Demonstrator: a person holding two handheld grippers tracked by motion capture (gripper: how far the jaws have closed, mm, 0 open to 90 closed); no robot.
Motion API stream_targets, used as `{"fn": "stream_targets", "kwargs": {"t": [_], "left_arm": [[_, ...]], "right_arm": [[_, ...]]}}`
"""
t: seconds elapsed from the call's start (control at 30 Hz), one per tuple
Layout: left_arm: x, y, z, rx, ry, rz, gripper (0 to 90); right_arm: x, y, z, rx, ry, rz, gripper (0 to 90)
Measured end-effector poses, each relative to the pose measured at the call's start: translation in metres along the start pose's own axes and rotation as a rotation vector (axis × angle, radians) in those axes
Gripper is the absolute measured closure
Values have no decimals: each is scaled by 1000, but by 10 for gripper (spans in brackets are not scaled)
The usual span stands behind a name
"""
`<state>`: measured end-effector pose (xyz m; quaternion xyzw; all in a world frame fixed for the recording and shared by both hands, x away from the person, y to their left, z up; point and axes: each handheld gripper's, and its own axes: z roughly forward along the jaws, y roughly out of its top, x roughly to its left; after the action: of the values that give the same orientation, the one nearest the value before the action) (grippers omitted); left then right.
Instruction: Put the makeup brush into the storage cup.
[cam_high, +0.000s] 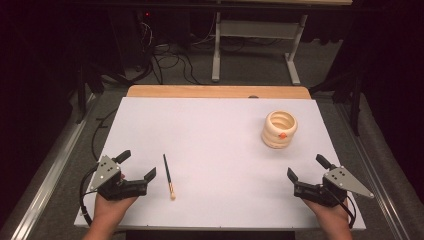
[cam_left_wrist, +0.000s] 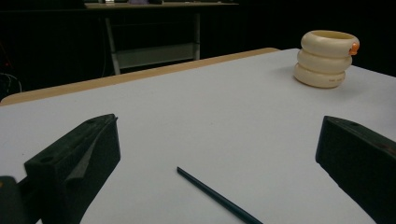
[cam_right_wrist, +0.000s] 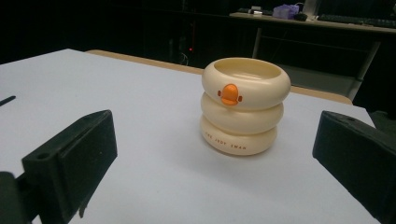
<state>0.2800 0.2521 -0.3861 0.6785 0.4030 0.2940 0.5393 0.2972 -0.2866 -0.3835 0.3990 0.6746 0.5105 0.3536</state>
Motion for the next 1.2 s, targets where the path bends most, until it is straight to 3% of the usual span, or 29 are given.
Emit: {"fn": "stream_targets", "kwargs": {"t": [0.4,1.2], "left_arm": [[2,-2,2,23,19,-8,6],[7,-3,2,14,33,-38,6]], "right_arm": [[-2,-3,3,8,-2,-2,11],[-2,-4,5,11,1,0,11]]}}
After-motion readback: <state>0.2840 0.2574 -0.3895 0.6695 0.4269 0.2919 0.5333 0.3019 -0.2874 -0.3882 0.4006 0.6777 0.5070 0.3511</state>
